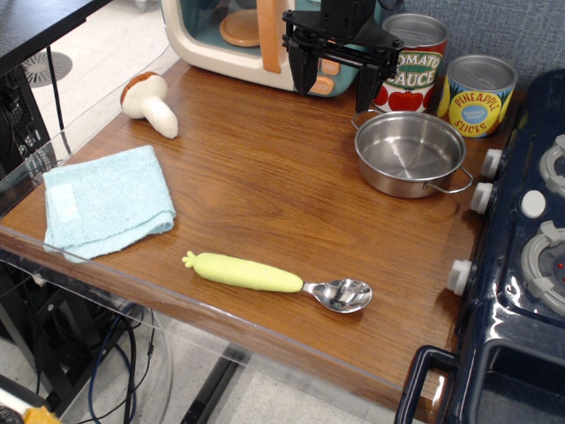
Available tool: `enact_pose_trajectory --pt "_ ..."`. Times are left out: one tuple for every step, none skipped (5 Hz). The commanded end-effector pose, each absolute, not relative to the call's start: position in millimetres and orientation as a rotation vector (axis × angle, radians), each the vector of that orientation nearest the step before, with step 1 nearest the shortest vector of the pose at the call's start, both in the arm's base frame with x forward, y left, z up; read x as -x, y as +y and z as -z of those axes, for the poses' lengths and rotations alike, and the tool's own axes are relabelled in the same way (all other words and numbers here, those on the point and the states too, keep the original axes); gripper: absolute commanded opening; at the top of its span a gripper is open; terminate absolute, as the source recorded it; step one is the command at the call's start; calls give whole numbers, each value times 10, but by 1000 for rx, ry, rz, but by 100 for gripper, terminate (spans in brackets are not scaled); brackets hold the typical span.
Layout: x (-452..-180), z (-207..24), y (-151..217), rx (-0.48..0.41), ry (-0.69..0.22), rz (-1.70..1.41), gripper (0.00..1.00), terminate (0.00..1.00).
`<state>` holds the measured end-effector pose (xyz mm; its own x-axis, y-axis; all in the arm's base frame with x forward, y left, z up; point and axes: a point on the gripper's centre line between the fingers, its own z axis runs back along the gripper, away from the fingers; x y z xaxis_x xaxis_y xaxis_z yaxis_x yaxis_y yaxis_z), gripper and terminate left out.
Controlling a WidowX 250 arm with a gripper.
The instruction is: Move the rag to the other side of the ice cream scoop.
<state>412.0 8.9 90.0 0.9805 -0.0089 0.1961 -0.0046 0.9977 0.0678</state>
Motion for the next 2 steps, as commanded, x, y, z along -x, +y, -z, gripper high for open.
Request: enact_pose_trajectory --pt "-4120 -900 89 -68 -198 2 100 0" --pt "-3963 -945 219 -33 -208 -52 100 0"
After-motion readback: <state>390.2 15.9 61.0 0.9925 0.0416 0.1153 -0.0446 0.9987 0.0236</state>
